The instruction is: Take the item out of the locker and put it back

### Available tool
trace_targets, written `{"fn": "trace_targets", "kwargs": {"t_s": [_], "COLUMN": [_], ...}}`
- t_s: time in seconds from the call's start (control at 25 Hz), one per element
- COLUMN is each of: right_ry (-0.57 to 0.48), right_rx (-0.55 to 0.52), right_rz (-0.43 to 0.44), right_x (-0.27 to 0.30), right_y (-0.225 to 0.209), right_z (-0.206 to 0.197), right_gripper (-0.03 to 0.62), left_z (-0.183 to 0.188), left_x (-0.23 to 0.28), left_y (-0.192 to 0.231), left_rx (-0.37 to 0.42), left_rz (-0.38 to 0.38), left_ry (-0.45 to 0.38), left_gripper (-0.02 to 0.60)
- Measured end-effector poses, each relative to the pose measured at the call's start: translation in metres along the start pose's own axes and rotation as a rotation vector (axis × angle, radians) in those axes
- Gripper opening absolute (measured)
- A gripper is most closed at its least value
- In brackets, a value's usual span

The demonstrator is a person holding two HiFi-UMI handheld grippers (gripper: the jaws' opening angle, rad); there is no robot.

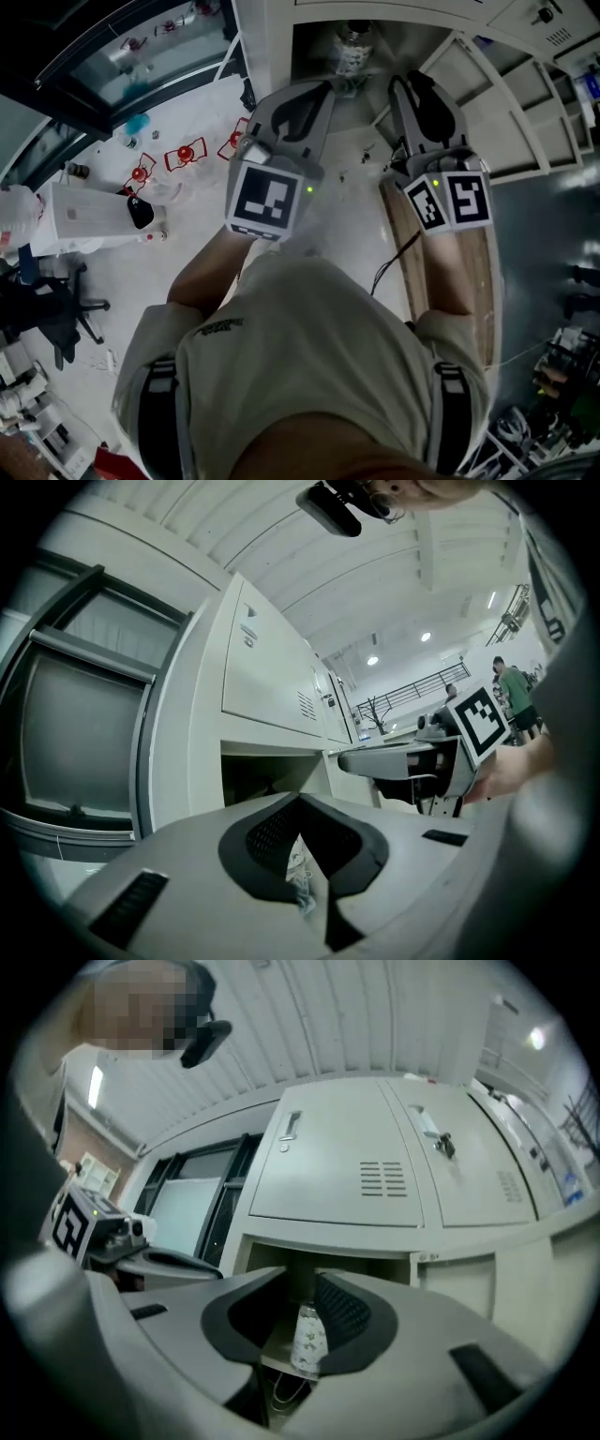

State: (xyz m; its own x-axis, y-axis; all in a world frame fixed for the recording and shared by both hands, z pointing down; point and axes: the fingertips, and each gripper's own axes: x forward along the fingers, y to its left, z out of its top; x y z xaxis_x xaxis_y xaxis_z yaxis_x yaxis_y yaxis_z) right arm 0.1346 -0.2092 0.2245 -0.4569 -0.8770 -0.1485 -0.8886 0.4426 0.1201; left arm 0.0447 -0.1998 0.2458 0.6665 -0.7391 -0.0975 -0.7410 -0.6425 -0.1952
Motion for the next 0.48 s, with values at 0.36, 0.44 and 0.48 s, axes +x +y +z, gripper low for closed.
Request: {"fn": "trace_targets", "kwargs": {"t_s": [0.36, 0.44, 0.48], "right_ry": [0.002, 0.012, 0.019], "right_rx": [0.02, 0.034, 0.041], "right_rz": [-0.013, -0.015, -0.015], "right_x": [-0.039, -0.047, -0.052], "right_y": [0.02, 0.025, 0.028], "right_z": [-0.007, -0.012, -0.015], "right_gripper": [0.021, 0.006, 0.006], "left_z": [0.002, -0.004, -0.007], "left_x": [-0.023, -0.027, -0.029], "left_y": [-0.015, -0.018, -0.021], "left_rx": [-0.02, -0.026, -0.03], "left_rz": [-0.035, -0.042, -0.047], "left_ry": [0.005, 0.015, 0.02], "left_gripper": [0.012, 0.012, 0.012]}}
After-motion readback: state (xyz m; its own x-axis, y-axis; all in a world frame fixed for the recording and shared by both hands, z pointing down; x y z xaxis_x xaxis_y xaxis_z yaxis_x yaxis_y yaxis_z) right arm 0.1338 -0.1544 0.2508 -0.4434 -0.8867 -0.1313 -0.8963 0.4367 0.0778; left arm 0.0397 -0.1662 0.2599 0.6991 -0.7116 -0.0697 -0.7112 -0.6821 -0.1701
